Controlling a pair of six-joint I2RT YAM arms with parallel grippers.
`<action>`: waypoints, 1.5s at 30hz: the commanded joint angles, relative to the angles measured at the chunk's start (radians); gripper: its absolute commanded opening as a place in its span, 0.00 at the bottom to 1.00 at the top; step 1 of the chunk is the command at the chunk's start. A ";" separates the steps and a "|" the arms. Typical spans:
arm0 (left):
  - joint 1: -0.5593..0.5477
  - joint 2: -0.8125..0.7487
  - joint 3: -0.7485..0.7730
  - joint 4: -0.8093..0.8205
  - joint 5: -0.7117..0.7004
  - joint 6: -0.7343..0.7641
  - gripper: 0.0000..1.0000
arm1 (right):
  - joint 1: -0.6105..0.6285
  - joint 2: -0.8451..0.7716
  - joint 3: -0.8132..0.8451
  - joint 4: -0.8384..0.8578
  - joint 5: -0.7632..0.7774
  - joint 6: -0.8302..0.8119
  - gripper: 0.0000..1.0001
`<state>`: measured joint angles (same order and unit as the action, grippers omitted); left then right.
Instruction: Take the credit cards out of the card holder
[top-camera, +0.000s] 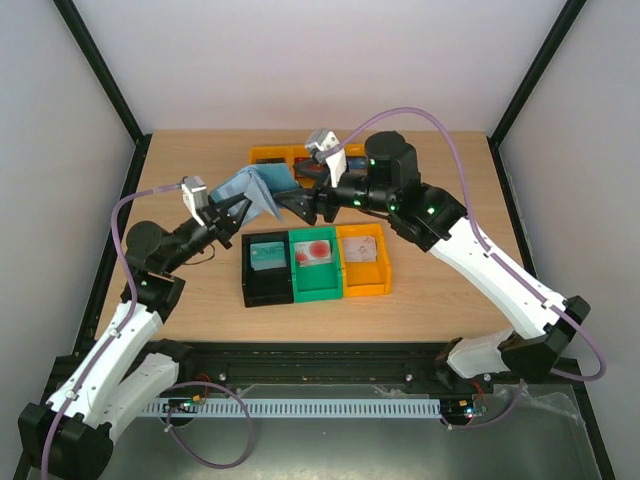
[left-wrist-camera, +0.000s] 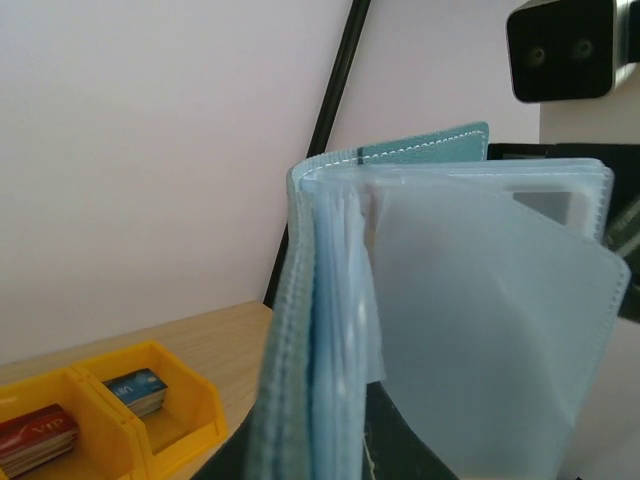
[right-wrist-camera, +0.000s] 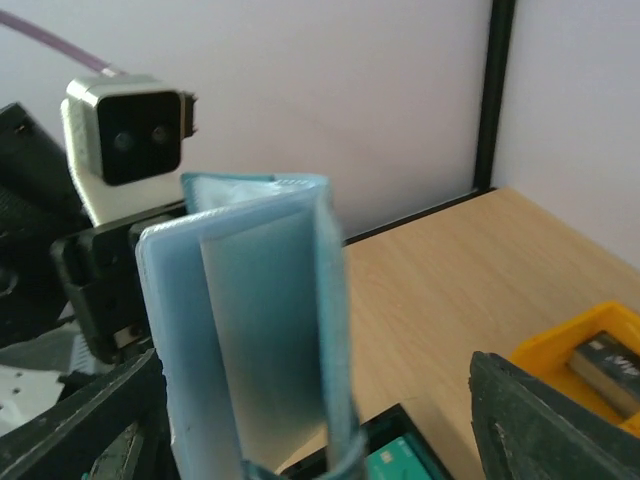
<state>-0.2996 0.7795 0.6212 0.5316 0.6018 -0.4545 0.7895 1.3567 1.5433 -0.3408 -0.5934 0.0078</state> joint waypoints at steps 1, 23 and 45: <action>0.004 -0.005 0.014 0.009 -0.026 0.020 0.02 | 0.026 0.031 0.034 -0.046 -0.068 0.019 0.82; 0.002 -0.003 0.004 0.010 -0.031 0.049 0.02 | 0.207 0.155 0.072 0.068 0.416 0.112 0.99; -0.069 0.013 0.117 -0.378 -0.589 0.585 0.02 | 0.206 0.186 0.018 0.123 0.386 0.082 0.99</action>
<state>-0.3279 0.7818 0.6785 0.2623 0.2256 -0.0898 0.9905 1.5280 1.5734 -0.2848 -0.2245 0.0883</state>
